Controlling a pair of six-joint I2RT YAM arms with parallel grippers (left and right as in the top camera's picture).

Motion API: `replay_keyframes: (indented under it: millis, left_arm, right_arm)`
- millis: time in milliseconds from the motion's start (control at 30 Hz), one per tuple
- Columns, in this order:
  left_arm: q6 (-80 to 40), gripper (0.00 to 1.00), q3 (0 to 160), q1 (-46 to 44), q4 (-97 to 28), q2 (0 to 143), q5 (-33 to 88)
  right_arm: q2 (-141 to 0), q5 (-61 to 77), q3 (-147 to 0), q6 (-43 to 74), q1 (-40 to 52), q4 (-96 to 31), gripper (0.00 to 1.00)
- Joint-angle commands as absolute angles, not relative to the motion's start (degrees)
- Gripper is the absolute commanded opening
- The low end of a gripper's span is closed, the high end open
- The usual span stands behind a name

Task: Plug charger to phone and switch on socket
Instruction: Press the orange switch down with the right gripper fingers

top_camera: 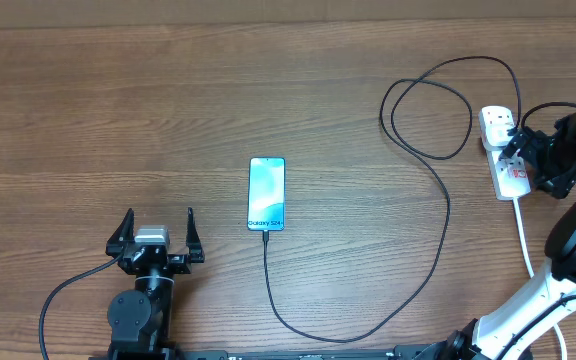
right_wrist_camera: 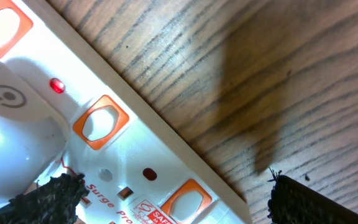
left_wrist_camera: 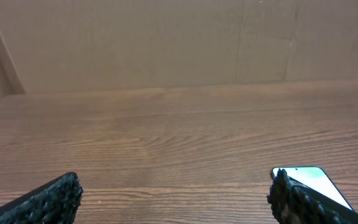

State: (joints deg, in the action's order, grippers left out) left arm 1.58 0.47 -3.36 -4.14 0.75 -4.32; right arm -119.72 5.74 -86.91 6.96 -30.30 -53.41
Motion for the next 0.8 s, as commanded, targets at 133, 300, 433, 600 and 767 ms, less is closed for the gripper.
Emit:
replay_keyframes:
  millis: [133, 300, 433, 600, 767]
  left_arm:
    - [0.8, 1.00, 0.3, -3.4, -4.1, 0.3, -4.2]
    - [0.8, 1.00, 0.3, -3.4, -4.1, 0.3, -4.2]
    - [0.9, 1.00, 0.3, -3.4, -4.1, 0.3, -4.2]
    - [0.9, 1.00, 0.3, -3.4, -4.1, 0.3, -4.2]
    - [0.9, 1.00, 0.3, -3.4, -4.1, 0.3, -4.2]
  right_arm:
    - [-121.6, -2.1, -85.1, 4.4, -28.0, -52.1, 1.00]
    - [-121.6, -2.1, -85.1, 4.4, -28.1, -51.5, 1.00]
    - [-121.6, -2.1, -85.1, 4.4, -28.1, -51.0, 1.00]
    - [-121.6, -2.1, -85.1, 4.4, -28.1, -50.6, 1.00]
    - [-121.6, -1.8, -85.1, 4.4, -28.1, -50.6, 1.00]
